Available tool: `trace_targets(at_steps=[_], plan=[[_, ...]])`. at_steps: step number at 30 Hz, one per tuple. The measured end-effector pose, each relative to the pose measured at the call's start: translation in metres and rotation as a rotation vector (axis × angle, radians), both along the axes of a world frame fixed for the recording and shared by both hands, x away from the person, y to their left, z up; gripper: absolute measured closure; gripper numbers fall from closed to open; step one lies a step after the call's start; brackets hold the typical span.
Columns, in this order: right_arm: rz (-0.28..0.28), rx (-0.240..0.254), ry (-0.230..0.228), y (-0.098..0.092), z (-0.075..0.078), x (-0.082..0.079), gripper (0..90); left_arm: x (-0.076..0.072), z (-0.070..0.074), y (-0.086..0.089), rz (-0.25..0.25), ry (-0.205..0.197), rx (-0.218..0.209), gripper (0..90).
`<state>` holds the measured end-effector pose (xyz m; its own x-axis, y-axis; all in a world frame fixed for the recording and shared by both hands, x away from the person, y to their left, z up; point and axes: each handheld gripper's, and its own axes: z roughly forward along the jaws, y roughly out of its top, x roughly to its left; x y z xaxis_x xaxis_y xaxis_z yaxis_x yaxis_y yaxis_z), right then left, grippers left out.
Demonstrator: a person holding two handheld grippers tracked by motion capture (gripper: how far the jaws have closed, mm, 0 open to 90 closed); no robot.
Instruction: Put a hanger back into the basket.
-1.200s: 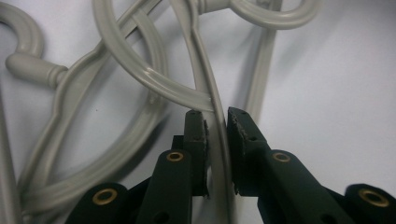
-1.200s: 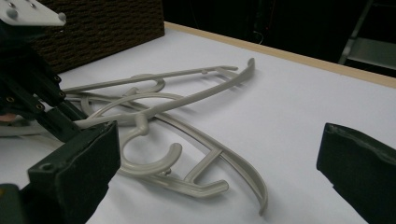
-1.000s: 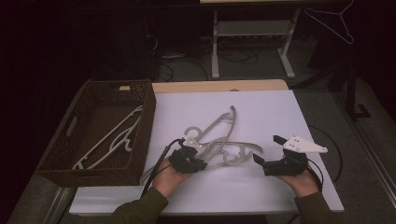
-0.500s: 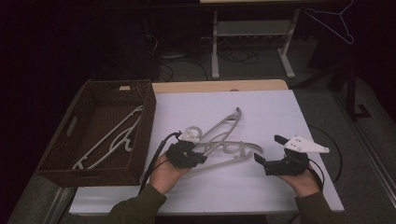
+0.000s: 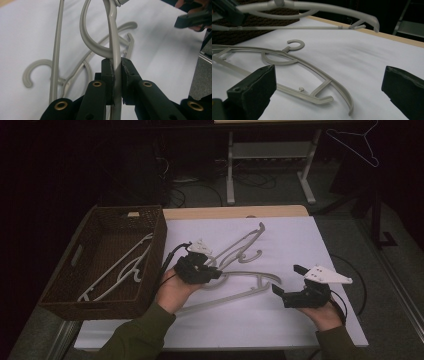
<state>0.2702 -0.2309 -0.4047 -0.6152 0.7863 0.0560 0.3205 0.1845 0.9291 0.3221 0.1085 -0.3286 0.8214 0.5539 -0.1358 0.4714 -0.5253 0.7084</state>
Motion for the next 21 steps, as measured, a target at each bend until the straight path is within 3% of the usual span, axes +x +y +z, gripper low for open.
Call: trace_targets(at_steps=[6, 12, 21], plan=[[0.0, 0.001, -0.001, 0.0, 0.0, 0.0, 0.0, 0.005, 0.018, 0.002, -0.017, -0.016, 0.003, 82.5], [0.0, 0.006, 0.001, 0.0, 0.0, 0.0, 0.0, 0.012, 0.034, 0.009, -0.025, 0.0, -0.007, 82.5], [-0.001, 0.003, 0.001, 0.0, 0.0, 0.0, 0.0, 0.018, 0.054, 0.035, -0.01, -0.006, -0.02, 82.6]])
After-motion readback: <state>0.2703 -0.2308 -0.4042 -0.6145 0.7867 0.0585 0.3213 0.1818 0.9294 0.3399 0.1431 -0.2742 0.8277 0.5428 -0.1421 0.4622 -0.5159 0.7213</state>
